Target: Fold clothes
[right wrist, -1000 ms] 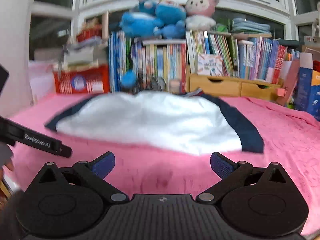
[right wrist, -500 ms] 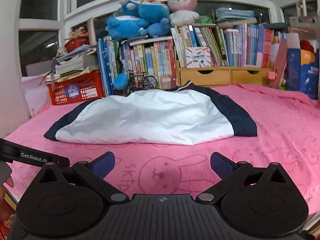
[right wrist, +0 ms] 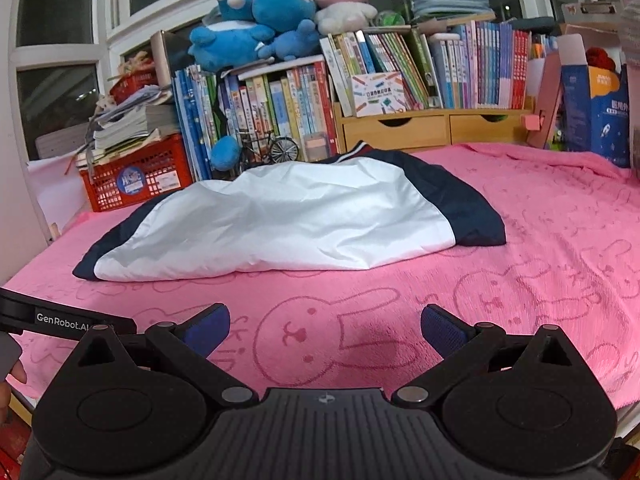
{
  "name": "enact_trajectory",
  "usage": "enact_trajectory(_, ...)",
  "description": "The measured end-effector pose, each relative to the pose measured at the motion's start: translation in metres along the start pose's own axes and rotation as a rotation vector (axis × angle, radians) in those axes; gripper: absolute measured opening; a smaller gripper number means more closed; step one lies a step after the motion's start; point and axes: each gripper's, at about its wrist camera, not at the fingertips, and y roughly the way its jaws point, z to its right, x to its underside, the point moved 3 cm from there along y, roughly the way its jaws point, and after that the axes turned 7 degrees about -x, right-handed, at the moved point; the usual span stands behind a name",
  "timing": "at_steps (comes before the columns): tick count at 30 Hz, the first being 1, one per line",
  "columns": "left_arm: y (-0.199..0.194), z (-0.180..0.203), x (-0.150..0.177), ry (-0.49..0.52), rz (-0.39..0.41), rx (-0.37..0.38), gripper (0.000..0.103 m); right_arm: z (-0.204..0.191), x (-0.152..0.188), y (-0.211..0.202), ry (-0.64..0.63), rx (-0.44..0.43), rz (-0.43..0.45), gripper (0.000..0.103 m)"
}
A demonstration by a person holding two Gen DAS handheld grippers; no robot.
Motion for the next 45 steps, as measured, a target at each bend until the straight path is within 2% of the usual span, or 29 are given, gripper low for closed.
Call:
enact_trajectory(3, 0.001, 0.001, -0.004, 0.001, 0.013, 0.008, 0.103, 0.003, 0.001, 0.003, 0.014, 0.007, -0.006, 0.103)
enact_trajectory(7, 0.001, 0.004, -0.032, 0.013, 0.096, 0.017, 0.103, 0.016, -0.007, 0.006, 0.056, 0.048, 0.017, 0.103)
enact_trajectory(10, 0.005, 0.008, -0.061, 0.019, 0.164, -0.011, 0.103, 0.041, -0.019, 0.012, 0.174, 0.1, 0.024, 0.103)
enact_trajectory(13, 0.019, 0.016, -0.08, 0.038, 0.223, -0.012, 0.103, 0.069, -0.028, 0.021, 0.313, 0.065, 0.022, 0.103)
enact_trajectory(16, 0.044, 0.032, -0.086, 0.066, 0.191, -0.014, 0.103, 0.095, -0.036, 0.034, 0.451, 0.019, 0.037, 0.103)
enact_trajectory(19, 0.065, 0.045, -0.08, 0.097, 0.159, -0.023, 0.103, 0.114, -0.045, 0.045, 0.552, 0.0, 0.064, 0.103)
enact_trajectory(22, 0.074, 0.047, -0.067, 0.106, 0.167, -0.03, 0.103, 0.127, -0.054, 0.06, 0.589, -0.009, 0.085, 0.103)
enact_trajectory(29, 0.078, 0.034, -0.058, 0.05, 0.181, 0.045, 0.103, 0.141, -0.073, 0.092, 0.636, 0.017, 0.14, 0.102)
enact_trajectory(32, 0.078, 0.034, -0.057, 0.055, 0.185, 0.055, 0.103, 0.139, -0.07, 0.081, 0.725, -0.087, 0.178, 0.1)
enact_trajectory(33, 0.078, 0.035, -0.057, 0.057, 0.187, 0.056, 0.103, 0.14, -0.068, 0.079, 0.737, -0.089, 0.199, 0.1)
enact_trajectory(35, 0.079, 0.034, -0.056, 0.057, 0.189, 0.059, 0.103, 0.146, -0.068, 0.084, 0.753, -0.021, 0.193, 0.091)
enact_trajectory(37, 0.08, 0.033, -0.057, 0.054, 0.188, 0.066, 0.103, 0.15, -0.074, 0.092, 0.75, 0.022, 0.195, 0.088)
enact_trajectory(38, 0.08, 0.032, -0.057, 0.051, 0.187, 0.071, 0.103, 0.152, -0.076, 0.097, 0.763, 0.031, 0.189, 0.066)
enact_trajectory(39, 0.081, 0.031, -0.057, 0.048, 0.186, 0.076, 0.103, 0.154, -0.076, 0.104, 0.781, 0.037, 0.164, 0.049)
enact_trajectory(40, 0.082, 0.03, -0.056, 0.045, 0.185, 0.083, 0.103, 0.156, -0.075, 0.111, 0.806, 0.041, 0.123, 0.024)
enact_trajectory(41, 0.082, 0.029, -0.056, 0.041, 0.182, 0.093, 0.103, 0.155, -0.074, 0.114, 0.804, 0.042, 0.101, 0.022)
enact_trajectory(44, 0.073, 0.014, -0.052, 0.044, 0.163, 0.141, 0.103, 0.131, -0.088, 0.105, 0.624, 0.105, 0.115, 0.016)
enact_trajectory(45, 0.065, 0.003, -0.049, 0.022, 0.164, 0.149, 0.103, 0.115, -0.098, 0.101, 0.529, 0.13, 0.122, 0.015)
